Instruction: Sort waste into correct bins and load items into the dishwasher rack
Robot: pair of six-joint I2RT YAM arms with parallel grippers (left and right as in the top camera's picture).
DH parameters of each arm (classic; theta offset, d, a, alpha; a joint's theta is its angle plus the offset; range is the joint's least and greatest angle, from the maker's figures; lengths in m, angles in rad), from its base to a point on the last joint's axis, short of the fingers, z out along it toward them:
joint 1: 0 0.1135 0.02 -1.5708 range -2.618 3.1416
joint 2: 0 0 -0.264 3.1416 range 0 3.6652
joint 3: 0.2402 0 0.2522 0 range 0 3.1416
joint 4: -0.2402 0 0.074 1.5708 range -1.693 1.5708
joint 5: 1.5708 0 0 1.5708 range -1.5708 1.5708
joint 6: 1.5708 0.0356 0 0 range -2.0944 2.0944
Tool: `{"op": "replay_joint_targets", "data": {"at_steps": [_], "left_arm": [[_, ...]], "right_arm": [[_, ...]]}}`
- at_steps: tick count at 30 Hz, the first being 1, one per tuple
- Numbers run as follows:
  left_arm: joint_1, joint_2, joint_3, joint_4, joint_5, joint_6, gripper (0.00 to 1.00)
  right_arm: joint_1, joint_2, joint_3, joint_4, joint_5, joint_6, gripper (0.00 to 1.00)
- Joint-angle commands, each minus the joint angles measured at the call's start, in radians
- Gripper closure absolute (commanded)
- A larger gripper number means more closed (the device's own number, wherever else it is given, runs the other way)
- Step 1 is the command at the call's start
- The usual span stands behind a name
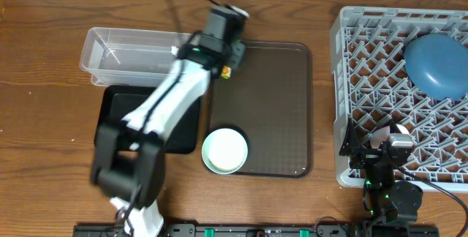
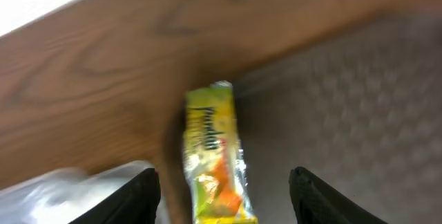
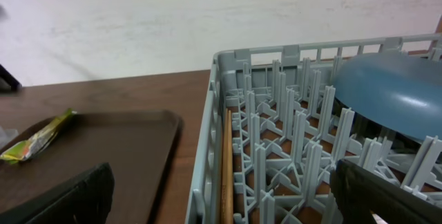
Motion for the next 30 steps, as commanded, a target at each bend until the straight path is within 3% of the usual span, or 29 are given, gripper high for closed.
{"op": "replay_joint_targets", "data": {"at_steps": [1, 11, 18, 23, 25, 30], "left_arm": [[0.0, 0.092, -0.006, 0.031, -0.012, 0.125, 0.37], [0.001, 0.223, -0.006, 0.146, -0.012, 0.125, 0.39], [-0.002, 0.238, -0.01, 0.118, -0.013, 0.124, 0.52], [-0.003, 0.238, -0.01, 0.101, -0.012, 0.1, 0.78], [-0.005, 0.238, -0.01, 0.084, -0.011, 0.071, 0.93], [-0.018, 0.217, -0.009, 0.028, -0.005, 0.002, 0.94]], "right_arm": [[-0.006, -0.003, -0.001, -0.004, -0.001, 0.008, 0.01], [-0.006, -0.003, -0.001, -0.004, -0.001, 0.008, 0.01], [-0.006, -0.003, -0.001, -0.004, -0.001, 0.008, 0.01], [-0.006, -0.003, -0.001, -0.004, -0.001, 0.008, 0.01], [-0.006, -0.003, -0.001, -0.004, -0.001, 0.008, 0.01], [-0.006, -0.003, -0.001, -0.004, -0.001, 0.008, 0.01]]}}
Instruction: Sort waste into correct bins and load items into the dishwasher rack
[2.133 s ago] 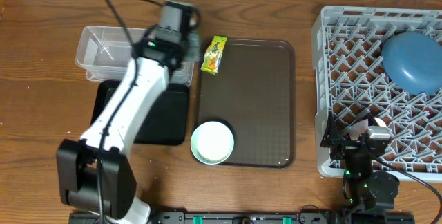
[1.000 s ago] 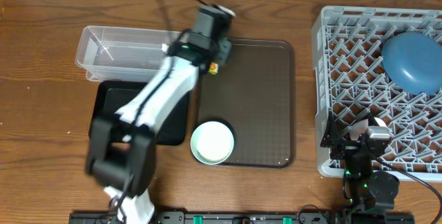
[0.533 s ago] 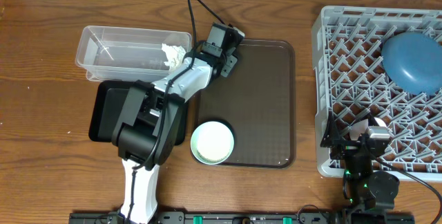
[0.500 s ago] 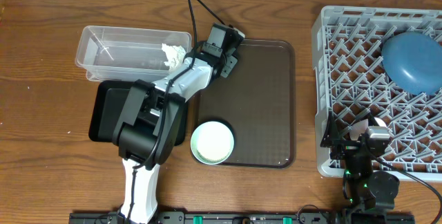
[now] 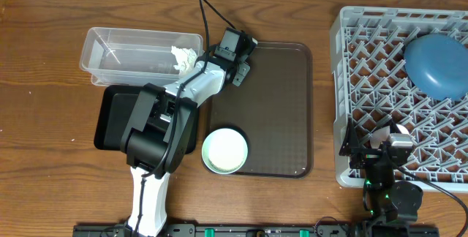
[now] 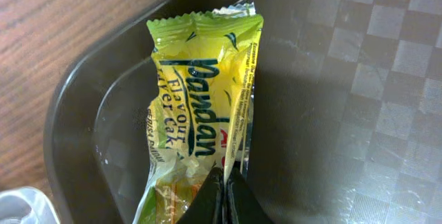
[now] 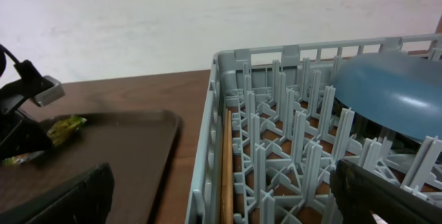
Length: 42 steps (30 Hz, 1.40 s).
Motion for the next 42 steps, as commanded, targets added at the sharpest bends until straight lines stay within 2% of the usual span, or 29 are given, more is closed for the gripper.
{"op": "replay_joint_targets", "data": {"at_steps": [1, 7, 12, 15, 16, 20, 25, 26, 27, 28, 30, 32, 36, 42], "left_arm": [[-0.015, -0.019, -0.004, -0.048, -0.003, -0.074, 0.94], [-0.038, -0.239, -0.004, -0.126, -0.004, -0.153, 0.94], [-0.001, -0.392, -0.004, -0.183, -0.017, -0.169, 0.94], [0.055, -0.415, -0.004, -0.24, -0.134, -0.337, 0.94], [0.082, -0.414, -0.004, -0.261, -0.174, -0.43, 0.94], [0.183, -0.377, -0.004, -0.281, -0.178, -0.71, 0.94], [0.265, -0.347, -0.004, -0.285, -0.177, -0.92, 0.94], [0.274, -0.348, -0.004, -0.284, -0.177, -0.93, 0.85], [0.278, -0.353, -0.004, -0.283, -0.177, -0.929, 0.68], [0.278, -0.36, -0.004, -0.283, -0.177, -0.921, 0.58], [0.278, -0.383, -0.003, -0.283, -0.178, -0.872, 0.45], [0.271, -0.423, -0.003, -0.291, -0.178, -0.82, 0.36], [0.252, -0.537, -0.003, -0.367, -0.177, -0.767, 0.36], [0.157, -0.725, -0.003, -0.652, -0.051, -0.718, 0.36]], "right_arm": [[-0.006, -0.003, -0.001, -0.004, -0.001, 0.008, 0.01], [-0.006, -0.003, -0.001, -0.004, -0.001, 0.008, 0.01], [-0.006, -0.003, -0.001, -0.004, -0.001, 0.008, 0.01], [-0.006, -0.003, -0.001, -0.004, -0.001, 0.008, 0.01], [-0.006, -0.003, -0.001, -0.004, -0.001, 0.008, 0.01], [-0.006, -0.003, -0.001, -0.004, -0.001, 0.008, 0.01], [-0.006, -0.003, -0.001, -0.004, -0.001, 0.008, 0.01], [-0.006, -0.003, -0.001, -0.004, -0.001, 0.008, 0.01], [-0.006, -0.003, -0.001, -0.004, -0.001, 0.008, 0.01], [-0.006, -0.003, -0.001, -0.004, -0.001, 0.008, 0.01], [-0.006, -0.003, -0.001, -0.004, -0.001, 0.008, 0.01], [-0.006, -0.003, -0.001, -0.004, -0.001, 0.008, 0.01], [-0.006, -0.003, -0.001, -0.004, -0.001, 0.008, 0.01], [-0.006, -0.003, -0.001, -0.004, -0.001, 0.008, 0.01]]}}
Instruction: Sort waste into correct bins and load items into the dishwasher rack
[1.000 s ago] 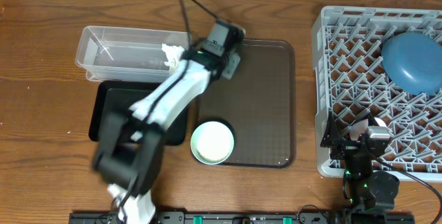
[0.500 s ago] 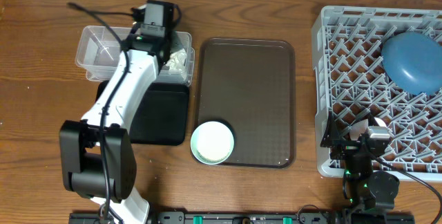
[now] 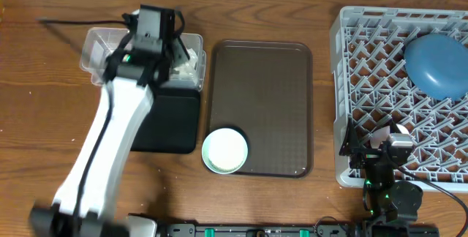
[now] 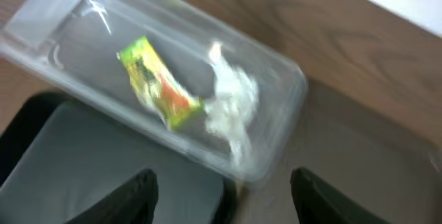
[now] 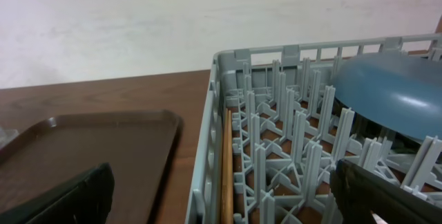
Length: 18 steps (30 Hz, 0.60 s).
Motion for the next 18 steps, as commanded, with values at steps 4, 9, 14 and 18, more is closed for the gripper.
{"op": "replay_joint_targets", "data": {"at_steps": [4, 9, 14, 18], "left_arm": [[-0.18, -0.094, 0.001, -0.264, 0.096, 0.051, 0.35], [-0.393, -0.065, -0.029, -0.389, 0.096, 0.05, 0.36], [-0.59, -0.019, -0.113, -0.348, 0.095, 0.043, 0.36], [-0.679, 0.059, -0.189, -0.233, 0.08, 0.034, 0.37]], "right_arm": [[-0.006, -0.003, -0.001, -0.004, -0.002, 0.008, 0.01], [-0.006, -0.003, -0.001, -0.004, -0.002, 0.008, 0.01], [-0.006, -0.003, -0.001, -0.004, -0.002, 0.008, 0.01], [-0.006, -0.003, -0.001, -0.004, -0.002, 0.008, 0.01]]}}
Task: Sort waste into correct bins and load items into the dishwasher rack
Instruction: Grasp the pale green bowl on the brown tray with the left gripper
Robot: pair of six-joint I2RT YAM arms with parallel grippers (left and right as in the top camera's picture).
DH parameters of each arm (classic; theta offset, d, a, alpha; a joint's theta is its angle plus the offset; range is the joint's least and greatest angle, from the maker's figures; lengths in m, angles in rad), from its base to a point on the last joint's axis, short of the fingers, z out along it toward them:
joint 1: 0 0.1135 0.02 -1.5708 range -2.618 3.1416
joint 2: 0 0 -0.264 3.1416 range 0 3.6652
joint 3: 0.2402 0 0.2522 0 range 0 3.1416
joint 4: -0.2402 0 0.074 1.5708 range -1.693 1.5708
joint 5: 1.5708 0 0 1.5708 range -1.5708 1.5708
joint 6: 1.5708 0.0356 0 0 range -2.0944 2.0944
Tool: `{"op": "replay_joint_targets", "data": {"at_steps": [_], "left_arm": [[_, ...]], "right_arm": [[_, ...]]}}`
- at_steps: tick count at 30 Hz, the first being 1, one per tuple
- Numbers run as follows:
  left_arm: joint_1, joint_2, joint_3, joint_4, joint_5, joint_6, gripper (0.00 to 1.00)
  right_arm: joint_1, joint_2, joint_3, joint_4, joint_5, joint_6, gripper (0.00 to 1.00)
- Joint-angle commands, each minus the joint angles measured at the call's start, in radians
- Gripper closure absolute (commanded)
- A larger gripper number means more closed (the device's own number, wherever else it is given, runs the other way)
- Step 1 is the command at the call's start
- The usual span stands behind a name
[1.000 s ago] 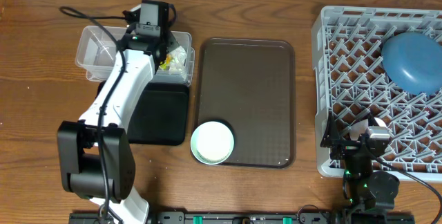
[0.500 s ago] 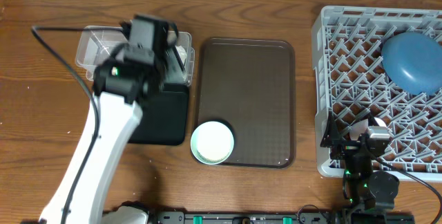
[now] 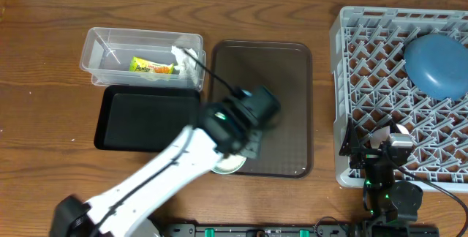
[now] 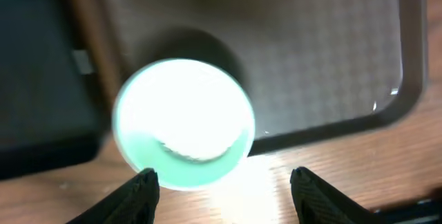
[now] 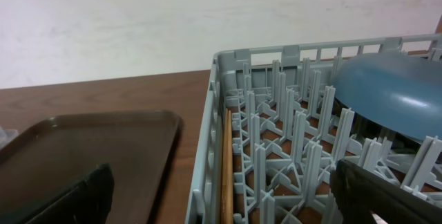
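A pale green bowl with a white inside sits on the front left corner of the brown tray. My left gripper hangs open above it, with nothing between the fingers. In the overhead view the arm hides most of the bowl. A yellow snack wrapper lies in the clear bin beside crumpled white tissue. My right gripper rests open at the front left corner of the grey dishwasher rack. The rack holds a blue bowl.
A black bin lies in front of the clear bin, left of the tray. The rack's grey pegs stand close ahead of the right gripper. Bare wood table surrounds everything.
My left gripper was open over the clear bin at the back left, with the wrapper in it. Now it is open over the green bowl at the tray's front left. The right arm is unchanged.
My left gripper was first open above the yellow wrapper at the tray's back left corner. It was then shut on the wrapper there. Later it stood open over the clear bin with the wrapper inside, and now it is over the bowl.
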Motion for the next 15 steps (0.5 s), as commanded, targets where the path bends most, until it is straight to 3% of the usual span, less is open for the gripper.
{"op": "replay_joint_targets", "data": {"at_steps": [1, 10, 15], "left_arm": [[-0.043, 0.073, -0.053, 0.062, -0.035, -0.01, 0.39], [-0.05, 0.303, -0.068, 0.179, -0.074, -0.042, 0.47], [-0.05, 0.349, -0.068, 0.209, -0.074, -0.042, 0.65]], "right_arm": [[-0.006, -0.003, -0.001, -0.004, -0.001, 0.008, 0.01], [-0.006, -0.003, -0.001, -0.004, -0.001, 0.008, 0.01], [-0.006, -0.003, -0.001, -0.004, -0.001, 0.008, 0.01]]}}
